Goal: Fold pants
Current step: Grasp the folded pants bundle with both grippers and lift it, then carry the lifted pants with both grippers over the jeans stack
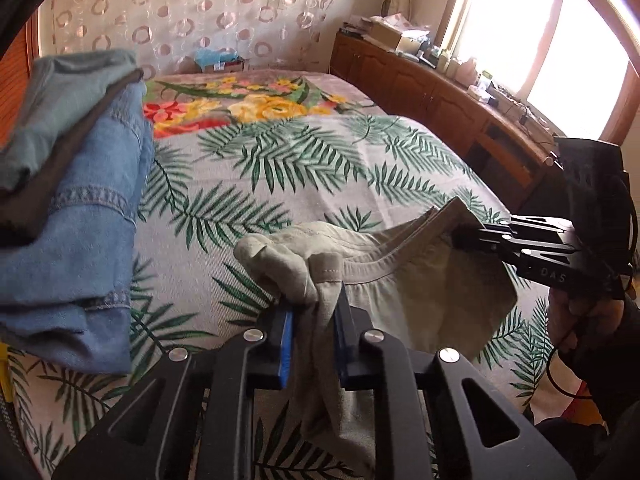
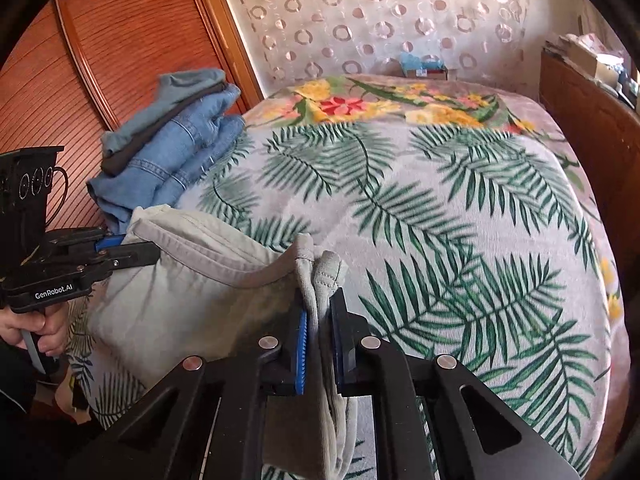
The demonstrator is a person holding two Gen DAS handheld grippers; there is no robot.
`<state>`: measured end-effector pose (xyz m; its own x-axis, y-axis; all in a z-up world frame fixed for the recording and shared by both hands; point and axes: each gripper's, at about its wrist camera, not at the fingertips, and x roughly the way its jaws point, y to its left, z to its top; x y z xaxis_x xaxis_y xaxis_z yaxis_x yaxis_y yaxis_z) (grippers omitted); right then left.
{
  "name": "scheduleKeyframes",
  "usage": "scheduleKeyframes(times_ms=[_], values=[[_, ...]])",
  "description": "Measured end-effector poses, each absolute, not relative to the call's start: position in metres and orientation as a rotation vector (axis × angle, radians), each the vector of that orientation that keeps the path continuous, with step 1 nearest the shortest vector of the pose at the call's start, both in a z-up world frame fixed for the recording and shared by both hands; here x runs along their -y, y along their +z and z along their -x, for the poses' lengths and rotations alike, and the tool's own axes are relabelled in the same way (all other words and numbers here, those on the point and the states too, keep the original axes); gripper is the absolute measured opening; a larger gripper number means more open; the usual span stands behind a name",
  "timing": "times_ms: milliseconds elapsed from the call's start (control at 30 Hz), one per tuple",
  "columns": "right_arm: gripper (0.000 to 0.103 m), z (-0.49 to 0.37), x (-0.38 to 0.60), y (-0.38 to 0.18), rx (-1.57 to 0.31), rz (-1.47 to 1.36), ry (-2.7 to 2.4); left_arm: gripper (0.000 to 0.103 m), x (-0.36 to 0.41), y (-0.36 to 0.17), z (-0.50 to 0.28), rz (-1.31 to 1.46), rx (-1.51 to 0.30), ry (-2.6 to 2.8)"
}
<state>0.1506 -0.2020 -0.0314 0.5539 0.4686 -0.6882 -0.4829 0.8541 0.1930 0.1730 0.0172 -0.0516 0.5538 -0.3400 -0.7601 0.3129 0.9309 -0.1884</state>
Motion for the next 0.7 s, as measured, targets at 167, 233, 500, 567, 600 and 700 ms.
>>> scheduleKeyframes(times_ms=[167,233,500,567,600,700], values=[[0.01,-0.151,0.196,-0.009,-0.738,0.043,0.566,0.018,-0.028,-0.027,-0.172,0.039,-0.832,-0.368],[0.01,-0.154,0.193,0.001,-0.71,0.057,0.57,0.018,-0.031,-0.018,-0.174,0.03,-0.804,-0.361],[0.01,-0.17,0.17,0.045,-0.592,0.116,0.596,0.018,-0.055,0.018,-0.191,-0.003,-0.7,-0.304],[0.01,-0.175,0.163,0.052,-0.571,0.126,0.602,0.018,-0.063,0.025,-0.195,-0.009,-0.679,-0.29],[0.01,-0.178,0.158,0.056,-0.559,0.132,0.607,0.018,-0.066,0.028,-0.197,-0.012,-0.669,-0.285],[0.01,-0.186,0.147,0.065,-0.53,0.149,0.616,0.018,-0.075,0.036,-0.203,-0.015,-0.645,-0.272]])
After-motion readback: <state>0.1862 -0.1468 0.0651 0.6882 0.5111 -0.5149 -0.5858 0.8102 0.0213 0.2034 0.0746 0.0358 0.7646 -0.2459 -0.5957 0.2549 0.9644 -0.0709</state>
